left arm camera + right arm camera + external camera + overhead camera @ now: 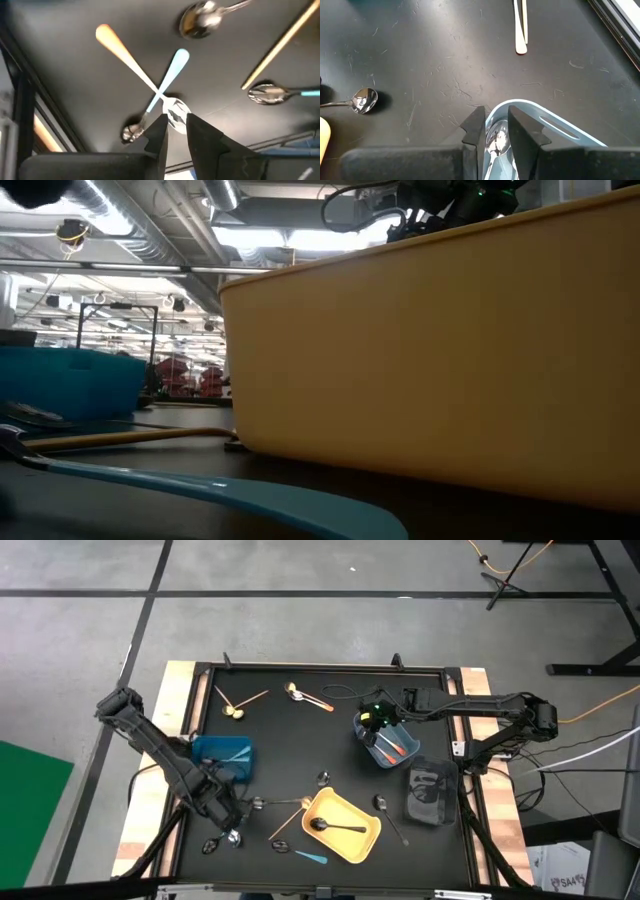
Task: Sort silverware by color (type)
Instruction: Put the orange spoon into the gray bin
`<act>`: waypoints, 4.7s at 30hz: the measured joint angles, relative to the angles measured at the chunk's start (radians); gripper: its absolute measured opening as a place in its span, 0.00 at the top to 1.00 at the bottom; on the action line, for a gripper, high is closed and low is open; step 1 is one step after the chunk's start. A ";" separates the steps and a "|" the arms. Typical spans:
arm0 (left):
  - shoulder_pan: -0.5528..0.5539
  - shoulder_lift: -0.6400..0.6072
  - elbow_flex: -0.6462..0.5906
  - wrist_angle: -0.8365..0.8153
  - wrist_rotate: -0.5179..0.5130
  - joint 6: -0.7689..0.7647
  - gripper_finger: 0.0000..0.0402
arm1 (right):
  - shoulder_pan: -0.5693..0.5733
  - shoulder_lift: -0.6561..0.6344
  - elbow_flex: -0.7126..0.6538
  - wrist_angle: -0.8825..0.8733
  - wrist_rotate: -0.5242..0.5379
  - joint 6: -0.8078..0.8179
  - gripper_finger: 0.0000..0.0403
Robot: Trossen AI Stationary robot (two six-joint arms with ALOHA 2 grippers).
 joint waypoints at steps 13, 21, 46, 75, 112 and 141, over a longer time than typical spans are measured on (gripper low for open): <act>-0.075 0.098 -0.070 0.086 0.000 -0.250 0.84 | 0.000 0.000 0.000 0.000 0.000 0.000 0.82; -0.076 0.140 -0.148 0.180 -0.020 -0.260 0.84 | 0.000 0.000 0.000 0.000 0.000 0.000 0.82; -0.076 0.149 -0.304 0.382 0.058 -0.285 0.84 | 0.000 0.000 0.000 0.004 0.000 0.000 0.82; -0.081 0.141 -0.336 0.402 0.002 -0.166 0.97 | 0.000 0.000 0.000 0.004 0.000 0.000 0.82; 0.473 0.139 -0.106 0.606 -0.543 1.615 0.99 | 0.001 0.000 0.000 0.256 -0.270 0.114 0.82; 0.567 0.139 -0.106 0.837 -0.554 2.859 0.98 | 0.111 0.156 0.000 0.506 -0.445 0.422 0.82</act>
